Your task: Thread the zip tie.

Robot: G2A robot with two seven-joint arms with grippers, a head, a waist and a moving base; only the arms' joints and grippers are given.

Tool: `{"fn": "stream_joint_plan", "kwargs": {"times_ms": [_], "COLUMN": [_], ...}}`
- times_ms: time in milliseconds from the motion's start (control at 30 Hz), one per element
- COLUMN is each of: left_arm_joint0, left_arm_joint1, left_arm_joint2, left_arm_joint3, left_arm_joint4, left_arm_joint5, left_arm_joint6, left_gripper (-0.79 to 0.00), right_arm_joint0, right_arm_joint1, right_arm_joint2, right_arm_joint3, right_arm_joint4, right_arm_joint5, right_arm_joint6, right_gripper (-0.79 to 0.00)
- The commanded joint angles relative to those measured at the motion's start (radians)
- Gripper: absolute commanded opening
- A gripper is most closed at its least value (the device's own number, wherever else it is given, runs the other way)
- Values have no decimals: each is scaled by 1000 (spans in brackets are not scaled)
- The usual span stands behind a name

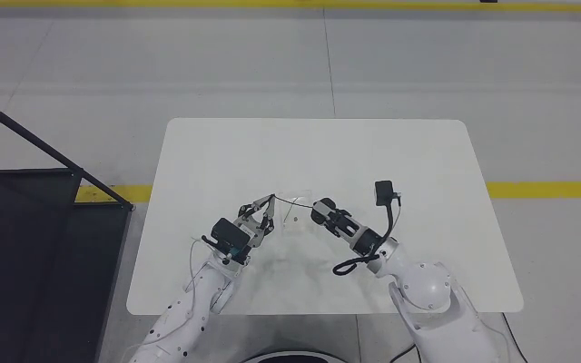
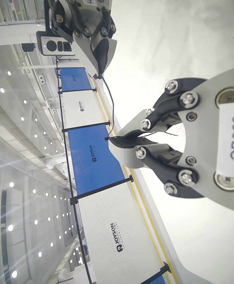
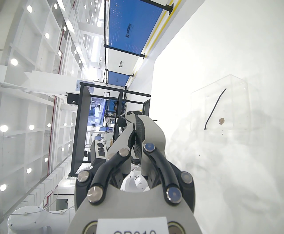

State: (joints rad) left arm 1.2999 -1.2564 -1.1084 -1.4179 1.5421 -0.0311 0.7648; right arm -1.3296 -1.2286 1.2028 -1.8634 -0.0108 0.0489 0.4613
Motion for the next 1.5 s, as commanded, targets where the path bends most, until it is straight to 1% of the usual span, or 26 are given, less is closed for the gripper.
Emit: {"fn": "stream_joint_plan", "kwargs": {"times_ms": [0, 467, 1000, 1467], "left_arm_joint0": [0, 0, 0, 0], "left_arm_joint1": [0, 0, 0, 0], "left_arm_joint2": [0, 0, 0, 0], "left_arm_joint3": [0, 0, 0, 0], "left_arm_joint4": [0, 0, 0, 0], "left_arm_joint5": [0, 0, 0, 0], "left_arm_joint6": [0, 0, 0, 0], "left_gripper": [-785, -785, -785, -785], "right_arm_joint0": [-2, -2, -20, -31], "right_arm_joint1": [0, -1, -3, -1], "right_arm_joint2": [0, -4, -1, 7], "right_arm_joint3": [-1, -2, 12, 20], "right_arm_joint4": [-1, 2, 33, 34], "right_arm_joint5": [-1, -10, -113, -173], "right_arm_joint6": [-1, -3, -21, -8], "right_gripper": [-785, -785, -785, -785]}}
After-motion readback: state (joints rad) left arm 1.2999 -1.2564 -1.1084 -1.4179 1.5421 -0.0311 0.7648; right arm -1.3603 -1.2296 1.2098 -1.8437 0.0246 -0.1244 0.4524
